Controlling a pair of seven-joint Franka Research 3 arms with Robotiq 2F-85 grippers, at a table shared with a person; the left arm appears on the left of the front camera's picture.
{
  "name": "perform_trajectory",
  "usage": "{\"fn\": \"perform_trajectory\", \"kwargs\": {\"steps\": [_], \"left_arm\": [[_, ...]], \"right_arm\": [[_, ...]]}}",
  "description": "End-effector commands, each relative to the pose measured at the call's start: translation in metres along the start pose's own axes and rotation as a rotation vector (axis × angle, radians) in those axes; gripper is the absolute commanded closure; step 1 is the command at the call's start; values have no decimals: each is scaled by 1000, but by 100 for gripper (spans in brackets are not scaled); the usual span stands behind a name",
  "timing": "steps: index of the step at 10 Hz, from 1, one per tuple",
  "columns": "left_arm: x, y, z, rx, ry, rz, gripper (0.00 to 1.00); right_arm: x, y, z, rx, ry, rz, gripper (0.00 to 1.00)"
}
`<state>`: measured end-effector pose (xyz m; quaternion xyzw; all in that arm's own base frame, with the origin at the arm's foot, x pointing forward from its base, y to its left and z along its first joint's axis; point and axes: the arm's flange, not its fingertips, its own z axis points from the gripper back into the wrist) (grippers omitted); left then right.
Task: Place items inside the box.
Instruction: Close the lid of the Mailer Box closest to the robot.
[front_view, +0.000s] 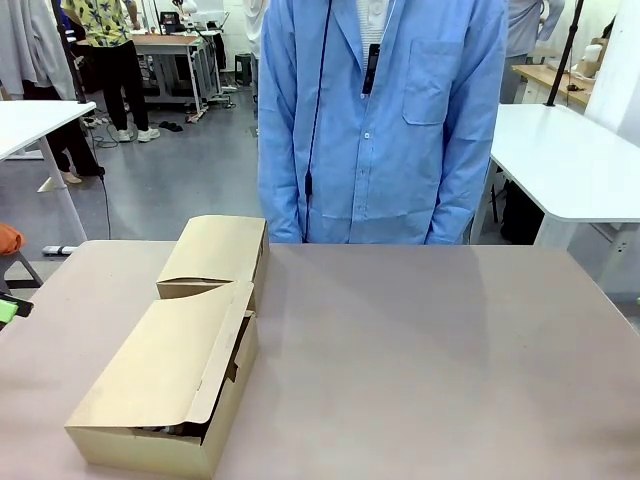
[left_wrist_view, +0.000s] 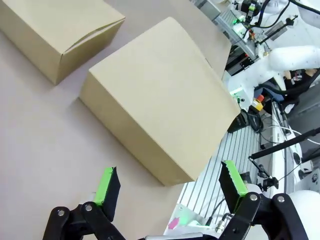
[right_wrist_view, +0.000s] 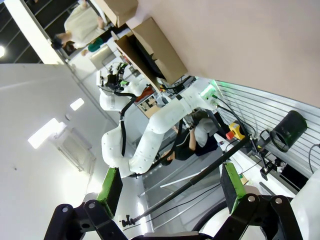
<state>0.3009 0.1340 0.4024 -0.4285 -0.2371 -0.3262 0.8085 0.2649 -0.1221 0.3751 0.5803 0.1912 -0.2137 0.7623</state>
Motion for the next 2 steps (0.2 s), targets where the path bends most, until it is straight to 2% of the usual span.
{"fn": "perform_trajectory", "kwargs": {"steps": [1, 2], "left_arm": [[-8, 1, -2, -5, 5, -6, 0], [-8, 1, -2, -5, 5, -6, 0]], "right_arm": [[-2, 4, 1, 24, -3, 13, 0], [-2, 4, 1, 24, -3, 13, 0]]}}
